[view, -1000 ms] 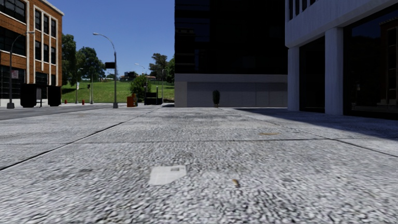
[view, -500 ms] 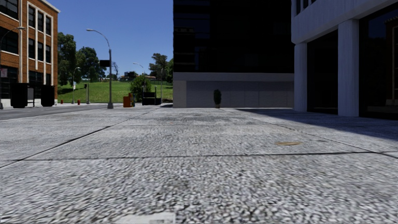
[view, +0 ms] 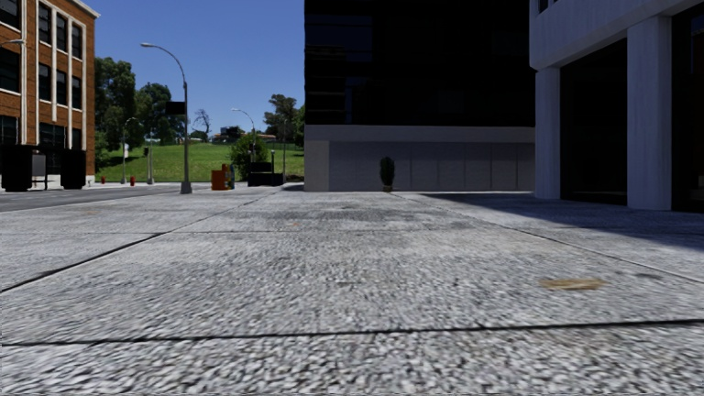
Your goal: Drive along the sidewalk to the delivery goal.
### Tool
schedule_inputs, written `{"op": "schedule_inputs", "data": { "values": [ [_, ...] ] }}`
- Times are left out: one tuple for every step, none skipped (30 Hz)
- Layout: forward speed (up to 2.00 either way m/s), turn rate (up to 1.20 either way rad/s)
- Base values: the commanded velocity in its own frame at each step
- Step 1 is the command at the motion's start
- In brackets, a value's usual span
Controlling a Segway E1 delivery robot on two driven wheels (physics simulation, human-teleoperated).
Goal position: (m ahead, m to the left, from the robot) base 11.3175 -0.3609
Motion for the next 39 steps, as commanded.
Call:
{"op": "schedule_inputs", "data": {
  "values": [
    [2.0, 0.11],
    [2.0, 0.17],
    [2.0, 0.17],
    [2.0, 0.17],
    [2.0, 0.15],
    [2.0, 0.0],
    [2.0, 0.0],
    [2.0, 0.0],
    [2.0, 0.0],
    [2.0, 0.0],
    [2.0, 0.0],
    [2.0, 0.0],
    [2.0, 0.0],
    [2.0, 0.0],
    [2.0, 0.0],
    [2.0, 0.0],
    [2.0, 0.0],
    [2.0, 0.0],
    [2.0, 0.0],
    [2.0, 0.0],
    [2.0, 0.0],
    [2.0, 0.0],
    [2.0, 0.0],
    [2.0, 0.0],
    [2.0, 0.0],
    [2.0, 0.0],
    [2.0, 0.0],
    [2.0, 0.0],
    [2.0, 0.0],
    [2.0, -0.01],
    [2.0, -0.18],
    [2.0, -0.18],
    [2.0, -0.31],
    [2.0, -0.34],
    [2.0, -0.29],
    [2.0, -0.29],
    [2.0, -0.11],
    [2.0, 0.0],
    [2.0, 0.0]
  ]
}}
